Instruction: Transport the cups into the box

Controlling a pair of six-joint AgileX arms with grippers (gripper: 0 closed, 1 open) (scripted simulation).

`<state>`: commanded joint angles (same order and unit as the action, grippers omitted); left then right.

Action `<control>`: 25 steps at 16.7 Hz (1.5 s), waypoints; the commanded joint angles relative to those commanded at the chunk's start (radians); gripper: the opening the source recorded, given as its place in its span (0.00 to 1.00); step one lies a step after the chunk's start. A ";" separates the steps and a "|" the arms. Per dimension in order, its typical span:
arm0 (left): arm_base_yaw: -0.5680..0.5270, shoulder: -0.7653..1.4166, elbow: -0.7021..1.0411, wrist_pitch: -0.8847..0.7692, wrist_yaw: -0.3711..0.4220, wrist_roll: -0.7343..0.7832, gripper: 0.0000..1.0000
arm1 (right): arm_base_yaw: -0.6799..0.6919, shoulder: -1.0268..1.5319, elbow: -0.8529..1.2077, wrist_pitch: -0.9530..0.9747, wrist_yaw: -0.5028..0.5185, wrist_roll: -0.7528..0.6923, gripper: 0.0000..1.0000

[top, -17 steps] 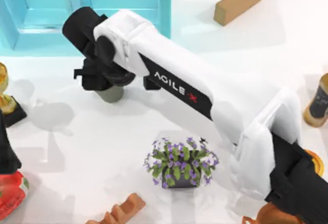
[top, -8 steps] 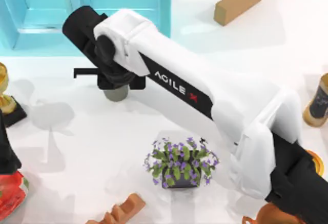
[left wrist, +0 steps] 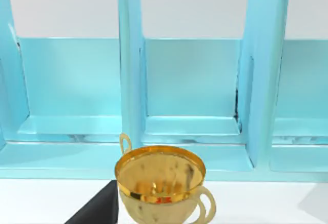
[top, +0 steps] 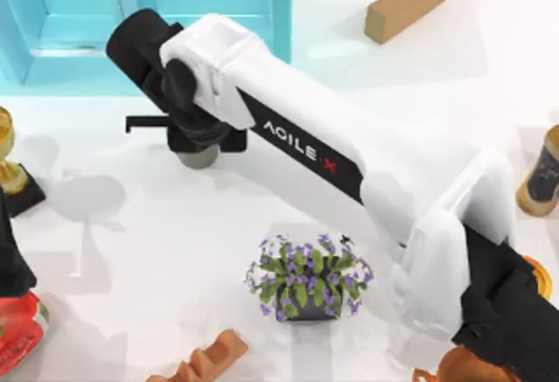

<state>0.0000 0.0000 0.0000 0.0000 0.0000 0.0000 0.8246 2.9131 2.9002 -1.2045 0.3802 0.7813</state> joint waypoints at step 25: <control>0.000 0.000 0.000 0.000 0.000 0.000 1.00 | -0.183 -0.620 -0.758 0.167 -0.079 -0.193 0.00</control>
<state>0.0000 0.0000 0.0000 0.0000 0.0000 0.0000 0.6414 2.2932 2.1423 -1.0379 0.3014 0.5880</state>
